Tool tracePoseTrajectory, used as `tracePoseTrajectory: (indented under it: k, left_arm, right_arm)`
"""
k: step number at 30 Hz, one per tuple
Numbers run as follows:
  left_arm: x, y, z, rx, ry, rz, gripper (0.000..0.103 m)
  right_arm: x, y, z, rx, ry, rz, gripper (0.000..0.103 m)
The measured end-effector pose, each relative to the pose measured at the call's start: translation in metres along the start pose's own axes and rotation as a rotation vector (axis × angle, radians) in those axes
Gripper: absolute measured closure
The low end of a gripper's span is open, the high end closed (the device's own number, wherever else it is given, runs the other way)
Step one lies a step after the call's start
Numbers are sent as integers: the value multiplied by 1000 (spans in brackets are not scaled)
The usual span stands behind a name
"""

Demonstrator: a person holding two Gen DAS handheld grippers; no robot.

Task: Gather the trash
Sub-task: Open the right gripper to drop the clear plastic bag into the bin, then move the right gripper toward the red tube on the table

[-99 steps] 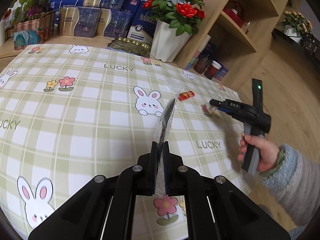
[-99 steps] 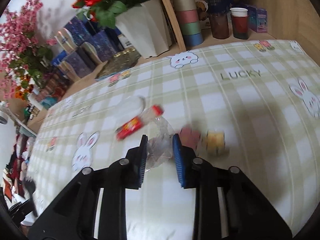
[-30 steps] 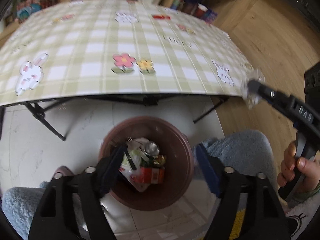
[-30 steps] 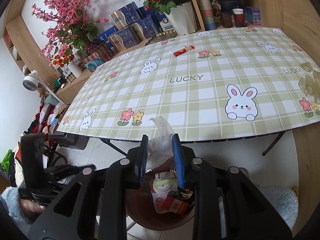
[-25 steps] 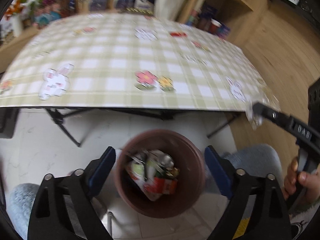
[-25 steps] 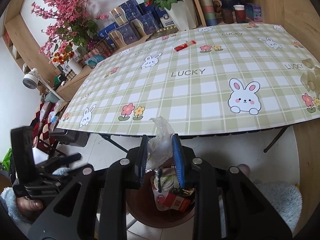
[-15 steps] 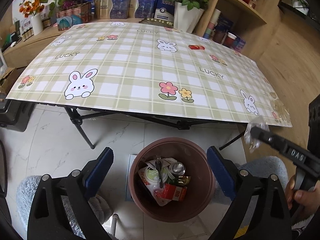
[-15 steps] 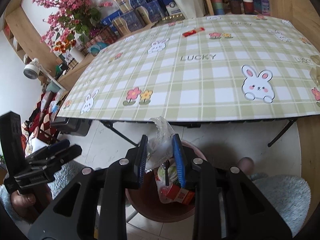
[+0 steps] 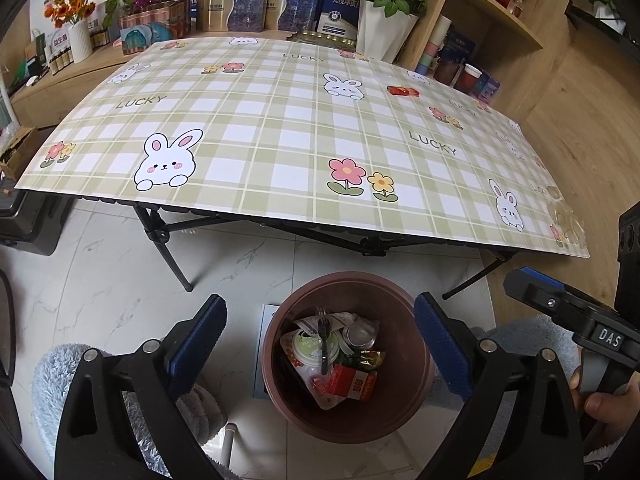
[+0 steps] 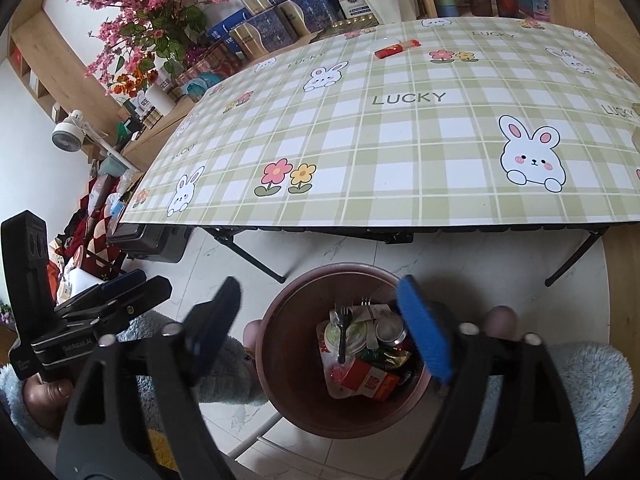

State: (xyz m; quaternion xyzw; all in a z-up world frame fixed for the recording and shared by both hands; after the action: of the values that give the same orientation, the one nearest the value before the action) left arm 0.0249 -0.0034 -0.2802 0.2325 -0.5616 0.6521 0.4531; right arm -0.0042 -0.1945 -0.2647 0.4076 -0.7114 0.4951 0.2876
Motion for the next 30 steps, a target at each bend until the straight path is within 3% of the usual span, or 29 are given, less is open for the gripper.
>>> tracePoseTrajectory:
  k: [7,12,23,30]
  left_arm:
    - [13,-13,-4,-5,-32,76,11]
    - [22,-23,-7,9,-7,127,11]
    - [12,-39,-9,13,19,125,11]
    - [-5,-75,-25,25,-4,129,11]
  right_arm:
    - [5,-9,16,-6,64,28,10]
    - [11,-25,30,-26,91,67,6]
    - [17,-64,69,-60,168,108,6]
    - [6,-100,87,-65,192,123,6]
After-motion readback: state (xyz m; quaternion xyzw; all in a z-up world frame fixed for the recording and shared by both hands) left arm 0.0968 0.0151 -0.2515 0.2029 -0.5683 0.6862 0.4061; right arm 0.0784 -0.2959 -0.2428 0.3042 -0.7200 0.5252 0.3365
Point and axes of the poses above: each gripper's, at about its wrist camera, not at the fingertips, and x roughly against the way its jaws point, z to its right, y to its underside, the point moved 10 cm from there along -x, roughly the way its jaws point, and after that the axes turned 5 degrees about y, right-handed, at the moved point
